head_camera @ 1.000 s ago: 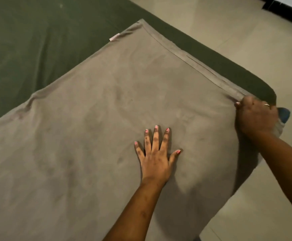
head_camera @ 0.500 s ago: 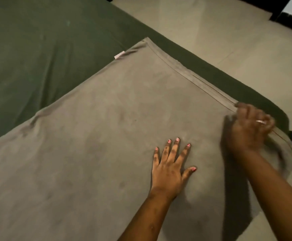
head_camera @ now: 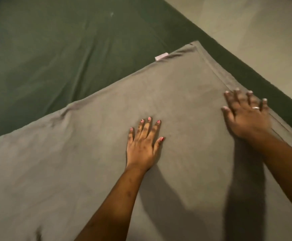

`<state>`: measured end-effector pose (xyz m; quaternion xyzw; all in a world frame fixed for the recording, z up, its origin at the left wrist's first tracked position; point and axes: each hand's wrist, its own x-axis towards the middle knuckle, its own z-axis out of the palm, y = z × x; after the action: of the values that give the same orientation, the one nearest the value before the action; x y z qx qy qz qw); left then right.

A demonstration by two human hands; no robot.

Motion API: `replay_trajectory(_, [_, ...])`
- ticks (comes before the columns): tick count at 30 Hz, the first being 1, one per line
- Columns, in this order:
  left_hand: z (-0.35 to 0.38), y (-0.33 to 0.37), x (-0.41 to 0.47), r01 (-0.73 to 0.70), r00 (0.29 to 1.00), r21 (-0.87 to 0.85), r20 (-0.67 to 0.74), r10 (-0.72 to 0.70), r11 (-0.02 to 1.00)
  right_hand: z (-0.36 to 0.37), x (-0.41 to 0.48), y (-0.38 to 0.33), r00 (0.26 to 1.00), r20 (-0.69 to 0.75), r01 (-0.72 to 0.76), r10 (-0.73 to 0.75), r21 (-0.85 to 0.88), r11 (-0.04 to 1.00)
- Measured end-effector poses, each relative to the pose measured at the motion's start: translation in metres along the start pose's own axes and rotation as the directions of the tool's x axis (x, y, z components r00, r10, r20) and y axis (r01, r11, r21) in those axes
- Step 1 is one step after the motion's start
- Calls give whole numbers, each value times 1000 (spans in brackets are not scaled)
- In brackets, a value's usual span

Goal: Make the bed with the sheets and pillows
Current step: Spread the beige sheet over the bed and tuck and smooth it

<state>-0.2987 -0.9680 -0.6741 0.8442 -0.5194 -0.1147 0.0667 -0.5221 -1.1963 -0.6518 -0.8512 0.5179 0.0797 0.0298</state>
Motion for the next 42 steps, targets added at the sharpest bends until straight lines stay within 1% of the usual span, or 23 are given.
replay_trajectory(1, [-4, -13, 4, 23, 1000, 13, 1, -23, 1000, -3, 6, -1, 997, -15, -79, 79, 19, 997])
replay_trajectory(2, [-8, -27, 8, 55, 999, 20, 0, -55, 998, -4, 10, -8, 987, -63, -144, 147, 41, 989])
replay_trajectory(3, [-12, -44, 9, 112, 994, 18, -9, -112, 994, -6, 13, -25, 976, -115, -176, 183, 68, 982])
replay_trajectory(4, [-16, -61, 9, 185, 983, 8, -22, -185, 983, -7, 13, -47, 972, -154, -165, 179, 104, 981])
replay_trajectory(5, [-19, -81, 8, 274, 961, -12, -31, -274, 962, -8, 11, -79, 976, -176, -103, 127, 140, 985])
replay_trajectory(7, [-26, -121, 1, 444, 895, -54, -24, -445, 894, -7, 0, -152, 981, -180, 101, -70, 170, 980])
replay_trajectory(8, [-30, -144, -6, 517, 854, -65, -28, -520, 853, -5, -8, -196, 965, -157, 237, -211, 170, 957])
replay_trajectory(10, [-36, -184, -20, 609, 791, -68, -34, -611, 791, 4, -25, -280, 879, -77, 477, -471, 181, 860])
replay_trajectory(11, [-39, -201, -26, 631, 773, -75, -27, -634, 772, 7, -33, -317, 824, -44, 561, -565, 197, 804])
replay_trajectory(13, [-41, -227, -31, 638, 767, -94, -12, -641, 765, 11, -41, -374, 729, 1, 670, -684, 198, 715])
replay_trajectory(14, [-41, -235, -30, 627, 776, -95, -8, -631, 773, 13, -39, -394, 699, 12, 702, -715, 180, 689])
replay_trajectory(16, [-39, -246, -22, 609, 791, -82, -9, -612, 789, 19, -31, -421, 673, 19, 731, -739, 135, 669])
replay_trajectory(21, [-46, -268, 12, 600, 799, -61, 20, -601, 797, 22, 3, -455, 643, 52, 762, -764, 61, 645])
replay_trajectory(26, [-53, -287, 39, 618, 786, -85, 41, -617, 781, 24, 21, -475, 668, -1, 743, -744, 40, 668])
replay_trajectory(30, [-53, -290, 48, 635, 771, -111, 30, -636, 764, 26, 28, -483, 687, -36, 726, -725, 47, 686])
replay_trajectory(33, [-51, -290, 47, 639, 766, -99, 3, -642, 762, 25, 28, -483, 681, -42, 732, -731, 38, 680])
replay_trajectory(36, [-51, -290, 47, 641, 765, -109, 4, -645, 760, 19, 36, -476, 672, -29, 740, -740, 25, 672])
replay_trajectory(37, [-51, -290, 47, 643, 762, -118, 4, -647, 757, 16, 43, -469, 681, -29, 732, -732, 17, 681])
replay_trajectory(40, [-55, -288, 48, 662, 748, -114, 25, -664, 741, 7, 75, -428, 750, -31, 661, -660, -2, 751])
replay_trajectory(42, [-62, -285, 55, 706, 708, -83, 71, -702, 703, 1, 100, -389, 807, -40, 589, -590, -28, 808])
